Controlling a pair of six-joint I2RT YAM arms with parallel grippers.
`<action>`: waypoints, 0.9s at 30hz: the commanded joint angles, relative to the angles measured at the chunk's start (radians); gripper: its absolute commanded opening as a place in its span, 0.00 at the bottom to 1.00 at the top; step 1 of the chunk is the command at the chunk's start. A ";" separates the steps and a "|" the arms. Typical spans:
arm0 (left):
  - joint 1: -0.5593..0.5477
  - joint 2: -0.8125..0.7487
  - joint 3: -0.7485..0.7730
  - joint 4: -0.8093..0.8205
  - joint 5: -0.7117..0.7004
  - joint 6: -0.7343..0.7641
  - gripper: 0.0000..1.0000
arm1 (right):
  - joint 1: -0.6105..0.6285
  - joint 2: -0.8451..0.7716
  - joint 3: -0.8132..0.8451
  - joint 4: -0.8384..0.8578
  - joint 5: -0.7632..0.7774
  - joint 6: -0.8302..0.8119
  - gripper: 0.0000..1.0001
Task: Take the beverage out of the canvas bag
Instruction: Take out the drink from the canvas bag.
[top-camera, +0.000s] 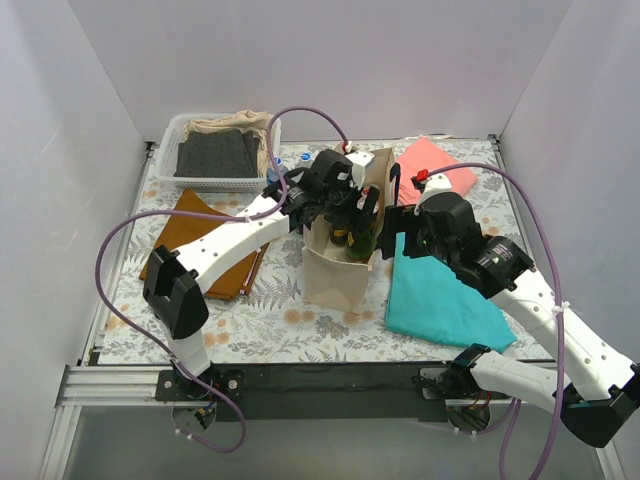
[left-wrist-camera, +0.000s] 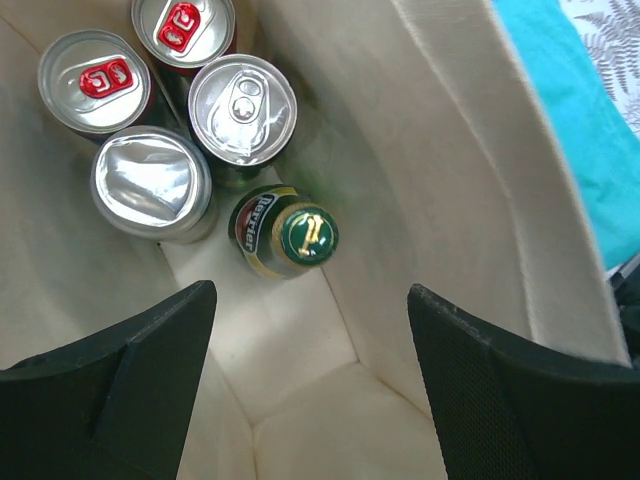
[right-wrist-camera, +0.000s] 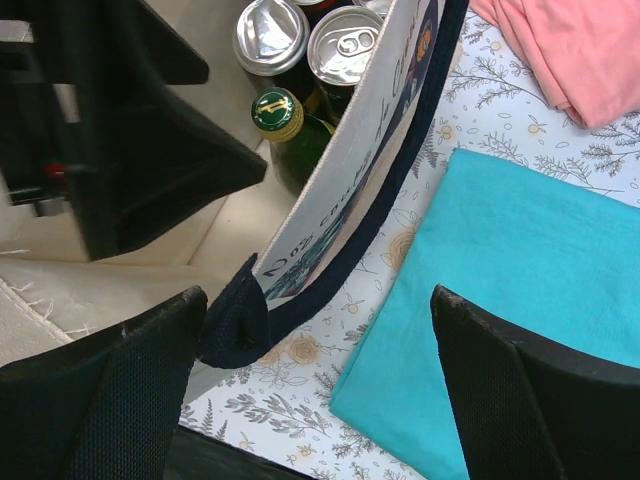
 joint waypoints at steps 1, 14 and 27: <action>-0.005 0.048 0.068 0.002 -0.025 -0.018 0.76 | -0.005 -0.016 0.005 0.011 0.015 0.001 0.98; -0.005 0.079 0.076 0.048 -0.043 -0.060 0.72 | -0.008 -0.015 0.010 0.011 0.025 -0.010 0.98; -0.007 0.107 0.073 0.051 -0.036 -0.067 0.58 | -0.013 -0.013 0.019 0.011 0.032 -0.022 0.98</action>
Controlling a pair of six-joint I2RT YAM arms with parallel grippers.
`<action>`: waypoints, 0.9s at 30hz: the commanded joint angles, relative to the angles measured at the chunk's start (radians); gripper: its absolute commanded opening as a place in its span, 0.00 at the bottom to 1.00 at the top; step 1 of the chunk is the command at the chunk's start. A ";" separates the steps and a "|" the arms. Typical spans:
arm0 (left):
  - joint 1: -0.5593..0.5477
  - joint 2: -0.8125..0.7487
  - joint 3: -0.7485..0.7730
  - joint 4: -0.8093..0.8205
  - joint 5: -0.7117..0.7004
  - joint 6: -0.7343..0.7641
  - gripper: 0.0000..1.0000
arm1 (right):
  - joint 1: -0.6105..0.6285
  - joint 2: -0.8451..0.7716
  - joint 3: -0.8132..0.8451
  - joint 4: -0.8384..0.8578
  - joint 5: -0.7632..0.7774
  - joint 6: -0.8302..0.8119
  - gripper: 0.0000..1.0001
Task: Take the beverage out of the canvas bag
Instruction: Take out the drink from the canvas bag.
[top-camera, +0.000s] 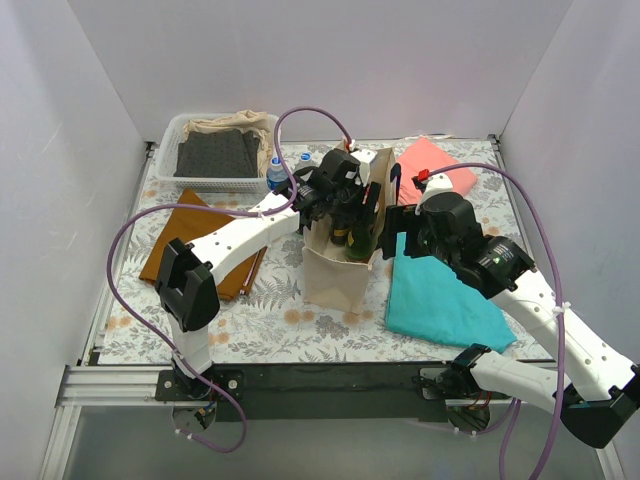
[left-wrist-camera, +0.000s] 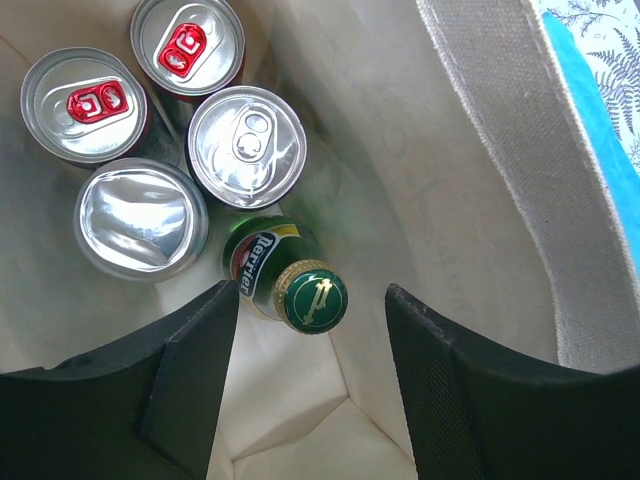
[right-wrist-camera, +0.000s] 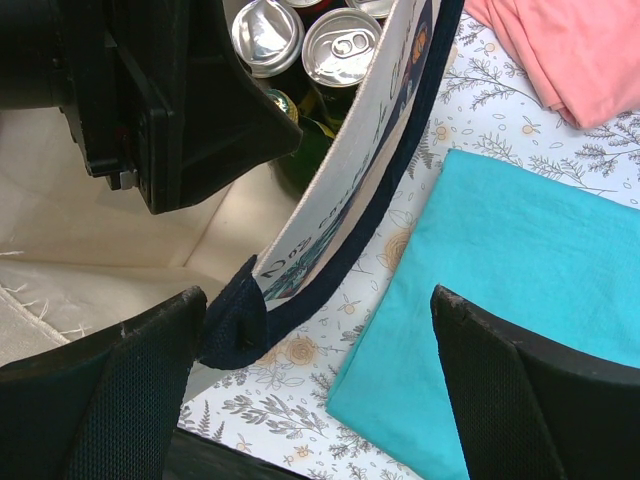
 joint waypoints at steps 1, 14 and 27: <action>-0.006 0.007 0.024 0.014 -0.007 -0.006 0.58 | -0.008 -0.010 0.020 0.013 0.025 -0.017 0.98; -0.016 0.022 0.013 0.026 -0.021 -0.007 0.57 | -0.014 -0.010 0.008 0.013 0.025 -0.017 0.98; -0.019 0.011 -0.019 0.026 -0.021 -0.003 0.52 | -0.022 -0.007 0.008 0.014 0.024 -0.022 0.98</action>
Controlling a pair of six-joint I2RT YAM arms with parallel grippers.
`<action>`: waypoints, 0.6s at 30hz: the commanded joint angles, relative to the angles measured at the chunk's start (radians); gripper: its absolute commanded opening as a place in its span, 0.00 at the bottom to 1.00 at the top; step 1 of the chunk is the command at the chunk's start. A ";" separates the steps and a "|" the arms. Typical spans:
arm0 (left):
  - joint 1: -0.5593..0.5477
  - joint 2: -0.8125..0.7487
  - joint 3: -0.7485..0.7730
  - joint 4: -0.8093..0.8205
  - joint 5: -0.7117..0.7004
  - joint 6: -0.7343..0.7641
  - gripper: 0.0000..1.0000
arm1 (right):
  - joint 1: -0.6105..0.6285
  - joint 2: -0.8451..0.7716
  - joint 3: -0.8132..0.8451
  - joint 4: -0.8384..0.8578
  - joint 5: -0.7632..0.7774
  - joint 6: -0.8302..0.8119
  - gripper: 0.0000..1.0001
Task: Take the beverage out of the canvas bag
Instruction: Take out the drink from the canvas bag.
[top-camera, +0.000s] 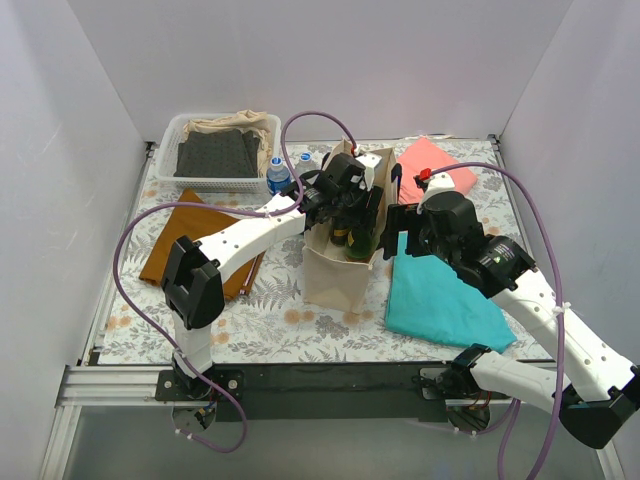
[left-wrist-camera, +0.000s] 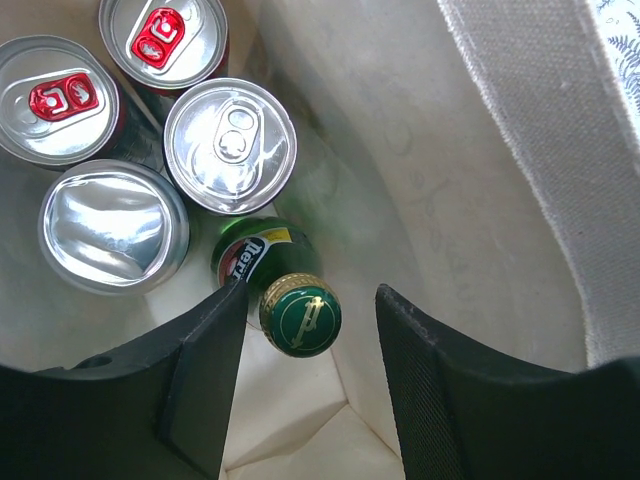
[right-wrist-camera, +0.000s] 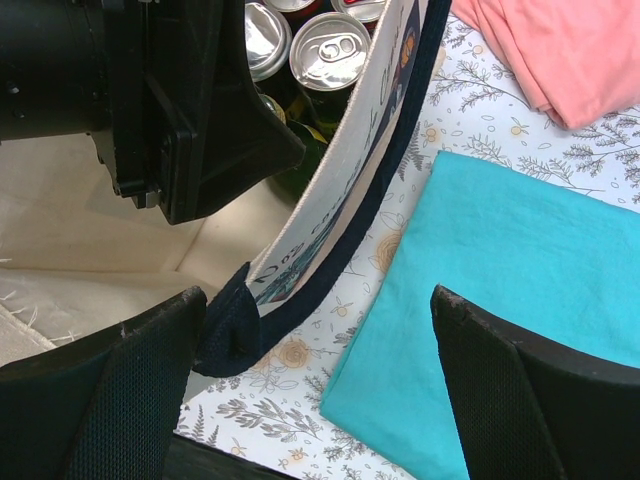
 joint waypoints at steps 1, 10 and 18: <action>-0.005 -0.021 -0.019 0.013 -0.020 0.000 0.52 | -0.008 -0.007 0.008 0.014 0.017 -0.015 0.98; -0.008 -0.024 -0.026 0.021 -0.020 0.003 0.52 | -0.011 -0.009 0.011 0.013 0.016 -0.017 0.98; -0.008 -0.011 -0.004 0.032 -0.020 -0.006 0.52 | -0.011 -0.009 0.007 0.013 0.014 -0.014 0.98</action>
